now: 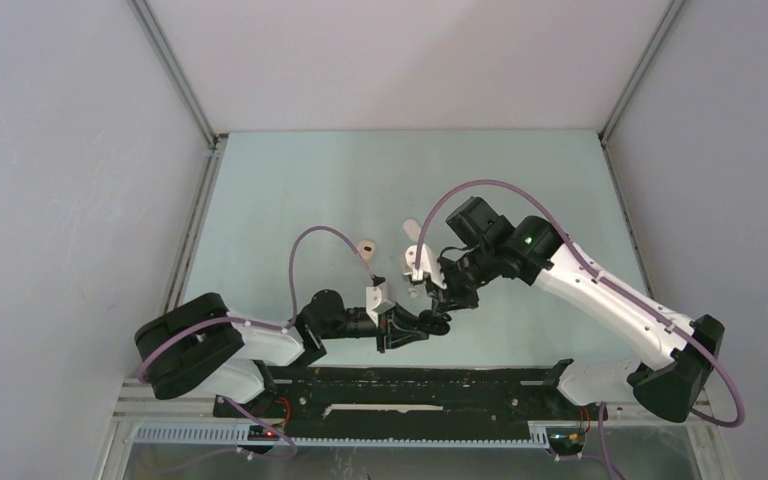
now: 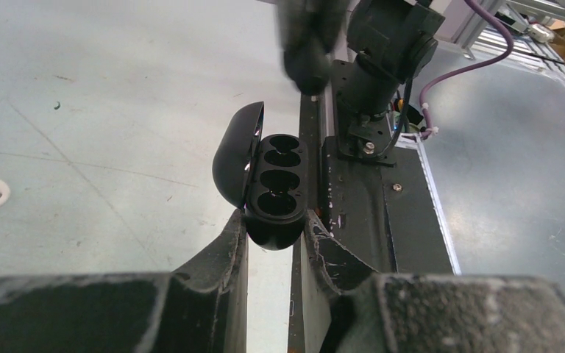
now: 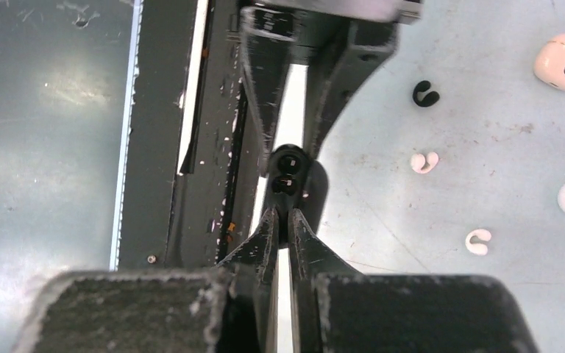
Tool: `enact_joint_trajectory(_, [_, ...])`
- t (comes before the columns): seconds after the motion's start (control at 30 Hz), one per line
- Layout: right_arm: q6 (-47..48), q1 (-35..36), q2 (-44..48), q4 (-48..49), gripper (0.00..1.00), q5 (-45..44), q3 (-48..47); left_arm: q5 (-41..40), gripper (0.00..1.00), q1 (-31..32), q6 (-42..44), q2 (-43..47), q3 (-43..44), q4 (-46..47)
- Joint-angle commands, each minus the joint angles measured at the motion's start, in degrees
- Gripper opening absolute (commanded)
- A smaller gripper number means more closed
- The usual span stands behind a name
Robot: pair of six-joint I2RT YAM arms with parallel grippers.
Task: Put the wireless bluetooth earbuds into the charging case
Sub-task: Place the earbud in the charging case.
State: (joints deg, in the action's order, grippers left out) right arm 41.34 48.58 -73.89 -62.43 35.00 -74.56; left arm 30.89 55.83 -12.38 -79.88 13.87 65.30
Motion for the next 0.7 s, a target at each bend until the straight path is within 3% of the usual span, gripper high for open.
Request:
enact_joint_trajectory(0.0, [-4.31, -2.15, -0.65, 4.91, 0.0, 5.0, 0.65, 2.12, 0.0, -0.29, 0.18, -0.13, -0.74, 7.51])
enact_joint_trajectory(0.67, [-3.88, 1.07, -4.46, 3.64, 0.0, 2.79, 0.68, 2.88, 0.0, -0.29, -0.19, -0.1, -0.18, 6.49])
